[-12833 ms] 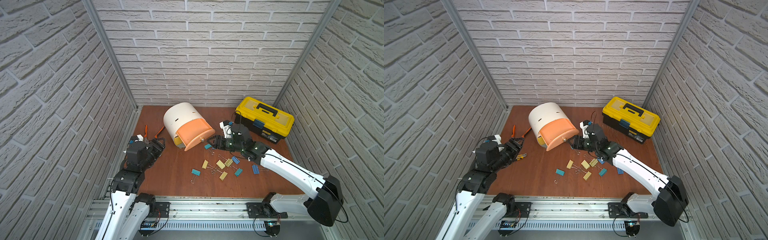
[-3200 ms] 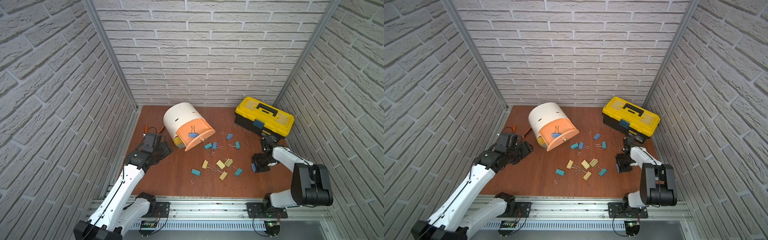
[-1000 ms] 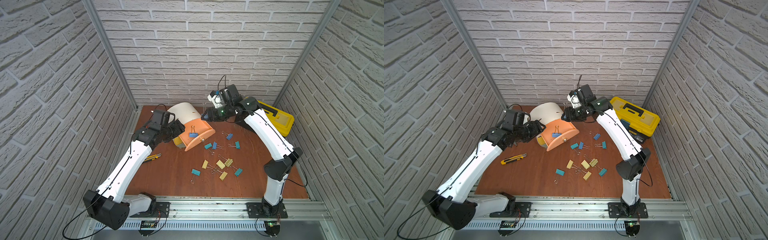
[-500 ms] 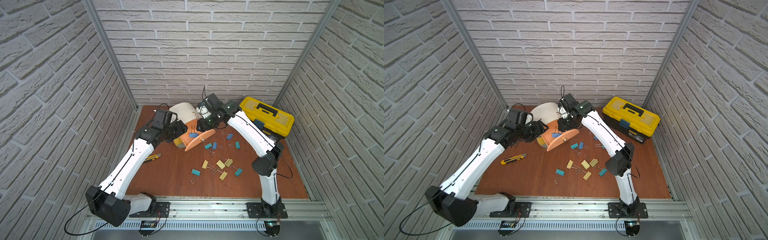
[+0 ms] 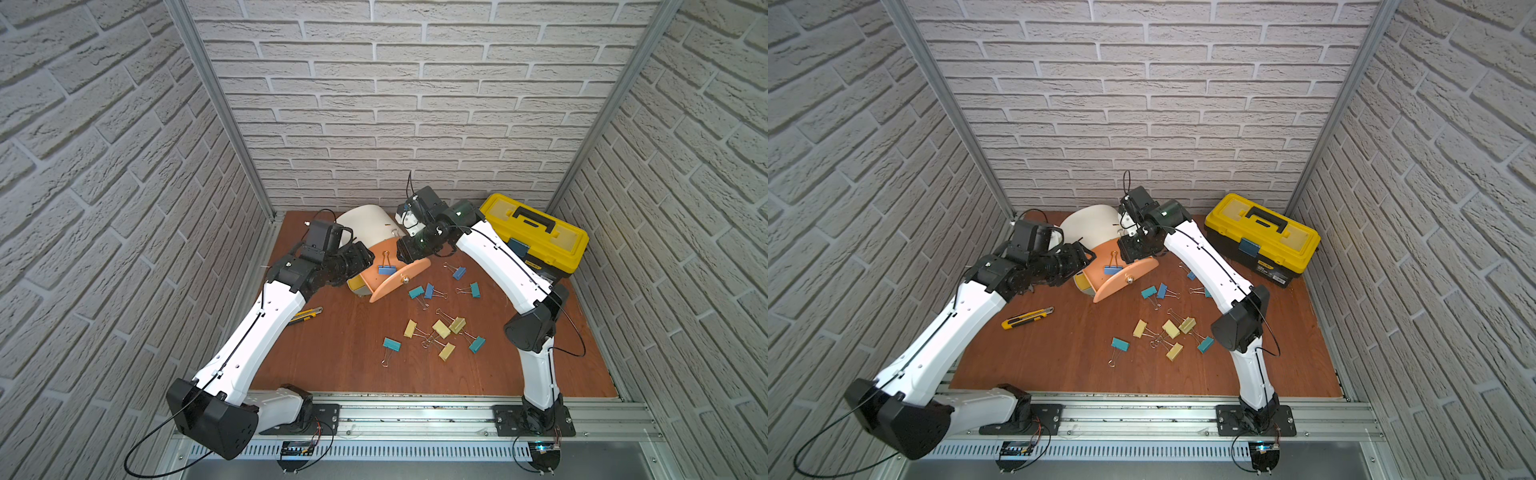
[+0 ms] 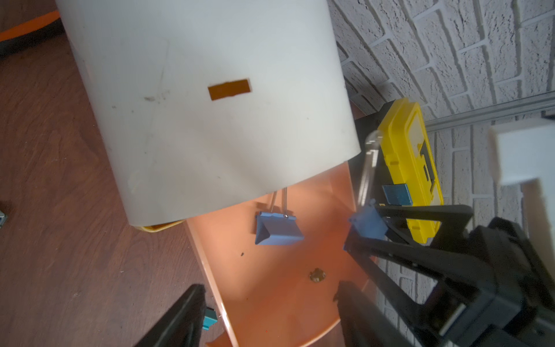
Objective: Put the binder clips in the drawer according to color
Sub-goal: Place the binder clip in the drawer.
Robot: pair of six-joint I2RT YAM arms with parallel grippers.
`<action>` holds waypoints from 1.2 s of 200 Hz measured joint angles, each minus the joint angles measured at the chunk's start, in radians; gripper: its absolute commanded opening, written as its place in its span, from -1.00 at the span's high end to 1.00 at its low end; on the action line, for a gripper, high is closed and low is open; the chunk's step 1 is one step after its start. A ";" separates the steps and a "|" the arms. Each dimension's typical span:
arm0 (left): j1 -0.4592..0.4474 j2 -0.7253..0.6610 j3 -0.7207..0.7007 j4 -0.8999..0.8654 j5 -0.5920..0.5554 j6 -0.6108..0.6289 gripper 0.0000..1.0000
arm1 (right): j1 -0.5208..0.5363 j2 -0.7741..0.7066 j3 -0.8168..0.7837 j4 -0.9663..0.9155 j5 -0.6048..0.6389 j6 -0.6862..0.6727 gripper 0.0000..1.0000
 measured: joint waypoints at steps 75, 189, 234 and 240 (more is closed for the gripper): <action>-0.012 -0.011 0.000 0.000 -0.021 -0.005 -0.48 | 0.000 -0.019 0.000 0.010 0.030 0.000 -0.26; -0.016 -0.109 -0.030 -0.031 -0.097 -0.004 -0.48 | -0.136 -0.273 -0.294 0.132 0.079 0.016 -0.24; 0.008 -0.158 -0.111 -0.034 -0.111 -0.008 -0.48 | -0.245 -0.338 -0.500 0.207 0.049 0.053 -0.23; 0.013 -0.165 -0.121 -0.037 -0.112 -0.008 -0.48 | -0.256 -0.340 -0.521 0.213 0.046 0.056 -0.23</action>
